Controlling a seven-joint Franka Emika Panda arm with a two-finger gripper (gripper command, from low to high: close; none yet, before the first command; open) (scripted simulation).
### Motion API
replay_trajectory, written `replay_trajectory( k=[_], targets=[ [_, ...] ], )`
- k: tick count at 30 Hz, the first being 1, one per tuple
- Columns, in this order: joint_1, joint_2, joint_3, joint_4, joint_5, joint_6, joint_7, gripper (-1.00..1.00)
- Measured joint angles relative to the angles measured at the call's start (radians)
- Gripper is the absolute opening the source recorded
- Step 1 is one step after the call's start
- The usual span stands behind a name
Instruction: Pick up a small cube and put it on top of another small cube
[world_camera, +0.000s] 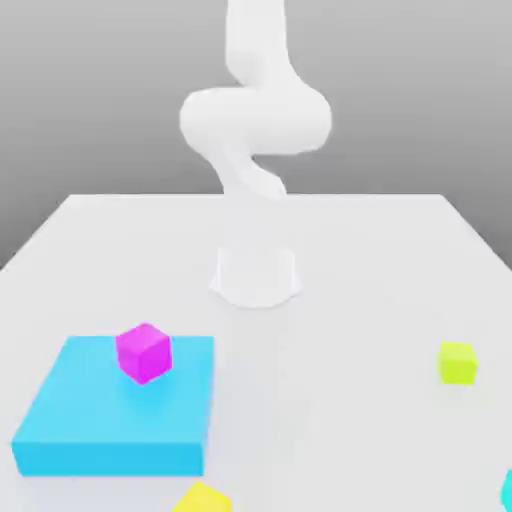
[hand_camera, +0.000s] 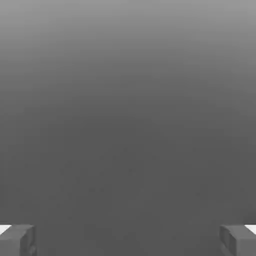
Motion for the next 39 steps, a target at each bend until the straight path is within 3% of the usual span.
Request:
replay_trajectory(
  k=[18, 28, 33, 34, 39],
  targets=[
    [-0.117, 0.659, 0.042, -0.013, -0.076, 0.209, 0.292, 0.0],
    [-0.136, 1.017, 0.032, -0.022, -0.035, 0.328, 0.394, 0.0],
    [-0.128, 1.198, 0.019, 0.009, -0.036, 0.454, 0.408, 0.0],
    [-0.127, 1.217, 0.018, 0.013, -0.037, 0.468, 0.409, -1.0],
    [-0.127, 1.217, 0.018, 0.013, -0.037, 0.469, 0.41, -1.0]
  ],
)
